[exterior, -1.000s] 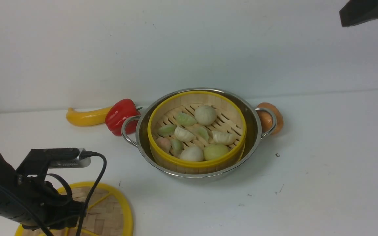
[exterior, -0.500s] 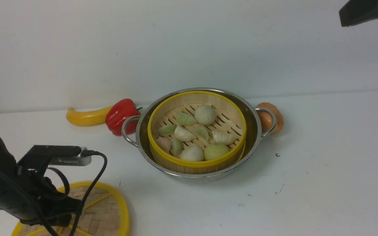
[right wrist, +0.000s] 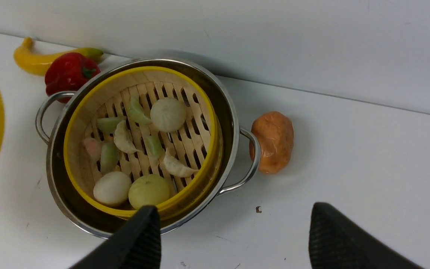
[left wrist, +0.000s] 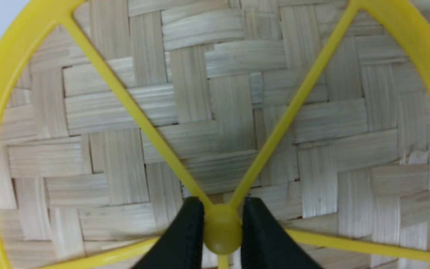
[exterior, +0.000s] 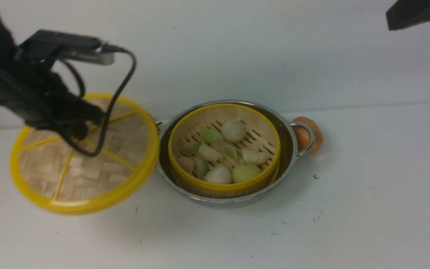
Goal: Place the steamer in the pot on the white table, and put the lid on the steamer.
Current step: 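Grasp the bamboo steamer lid lying on the table by its centre knob, then place the yellow bamboo steamer lid onto the steamer in the pot with the left gripper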
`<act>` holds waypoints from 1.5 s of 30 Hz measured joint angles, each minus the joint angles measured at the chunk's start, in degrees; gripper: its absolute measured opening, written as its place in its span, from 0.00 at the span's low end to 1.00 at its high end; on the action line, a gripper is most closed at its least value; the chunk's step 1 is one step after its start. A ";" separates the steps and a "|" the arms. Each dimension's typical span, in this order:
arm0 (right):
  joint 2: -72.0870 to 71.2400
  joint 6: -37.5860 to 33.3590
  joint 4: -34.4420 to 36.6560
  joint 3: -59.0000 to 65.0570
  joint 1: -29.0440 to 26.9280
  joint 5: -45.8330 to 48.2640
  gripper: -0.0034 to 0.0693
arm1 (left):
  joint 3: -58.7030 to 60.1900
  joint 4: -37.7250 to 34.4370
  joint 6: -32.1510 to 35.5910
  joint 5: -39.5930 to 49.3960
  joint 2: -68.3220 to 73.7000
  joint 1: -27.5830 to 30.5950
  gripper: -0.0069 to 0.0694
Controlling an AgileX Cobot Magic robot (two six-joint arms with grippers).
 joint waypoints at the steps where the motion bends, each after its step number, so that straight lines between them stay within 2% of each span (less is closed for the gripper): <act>1: 0.00 0.00 0.00 0.00 0.00 0.00 0.75 | -2.42 0.26 0.01 0.27 2.00 -1.29 0.24; 7: 0.00 0.00 0.00 0.00 0.00 0.00 0.75 | -22.00 3.29 0.11 5.15 18.40 -11.02 0.24; 13: 0.00 0.11 0.00 0.00 0.00 0.00 0.75 | -39.61 6.68 2.07 6.68 29.81 -15.91 0.24; 17: 0.00 0.51 0.03 0.00 0.00 0.00 0.75 | -45.62 7.09 3.25 6.68 33.77 -17.83 0.24; 23: 0.00 1.25 0.27 0.00 0.00 0.00 0.75 | -46.44 7.08 3.45 6.96 36.48 -19.65 0.24; 45: 0.00 1.87 0.27 0.00 0.00 0.00 0.75 | -42.50 7.48 1.76 7.22 36.56 -19.64 0.24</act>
